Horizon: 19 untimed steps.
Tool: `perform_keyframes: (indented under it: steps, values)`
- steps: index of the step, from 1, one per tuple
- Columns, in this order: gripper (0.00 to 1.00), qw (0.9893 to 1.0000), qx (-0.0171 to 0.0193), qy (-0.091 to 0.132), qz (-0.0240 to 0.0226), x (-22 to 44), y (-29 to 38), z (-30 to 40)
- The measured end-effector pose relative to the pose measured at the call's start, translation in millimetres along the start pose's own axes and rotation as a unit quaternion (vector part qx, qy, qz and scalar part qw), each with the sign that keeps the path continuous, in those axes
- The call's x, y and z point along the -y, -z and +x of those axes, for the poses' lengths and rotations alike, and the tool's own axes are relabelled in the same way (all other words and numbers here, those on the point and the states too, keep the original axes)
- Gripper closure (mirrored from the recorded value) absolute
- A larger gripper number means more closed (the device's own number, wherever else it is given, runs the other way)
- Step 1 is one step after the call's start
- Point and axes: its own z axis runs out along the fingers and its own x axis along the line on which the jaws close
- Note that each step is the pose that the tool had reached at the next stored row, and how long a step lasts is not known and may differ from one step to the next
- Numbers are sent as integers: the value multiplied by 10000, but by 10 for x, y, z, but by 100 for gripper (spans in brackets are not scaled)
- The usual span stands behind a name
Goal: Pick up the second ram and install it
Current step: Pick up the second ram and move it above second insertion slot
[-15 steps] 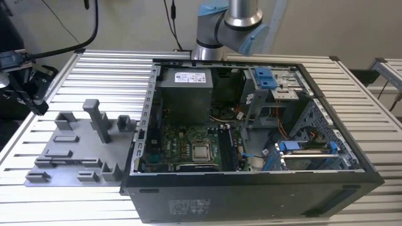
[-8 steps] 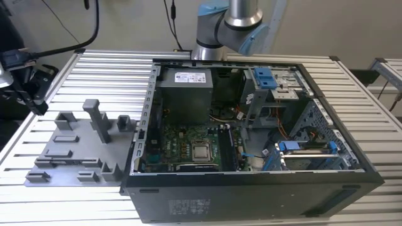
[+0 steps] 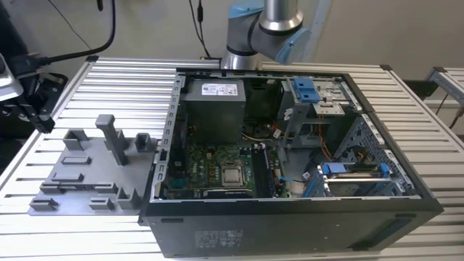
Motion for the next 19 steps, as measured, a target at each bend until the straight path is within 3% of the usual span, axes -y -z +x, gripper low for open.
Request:
perform_keyframes:
  steps: [5,9,14,19]
  values:
    - [89,9995,-15,330,-1,0,0,0]
    - [89,9979,-29,653,0,0,0,0]
    - [89,9941,-50,1081,3,0,0,0]
    - [89,9887,-69,1494,5,0,-1,1]
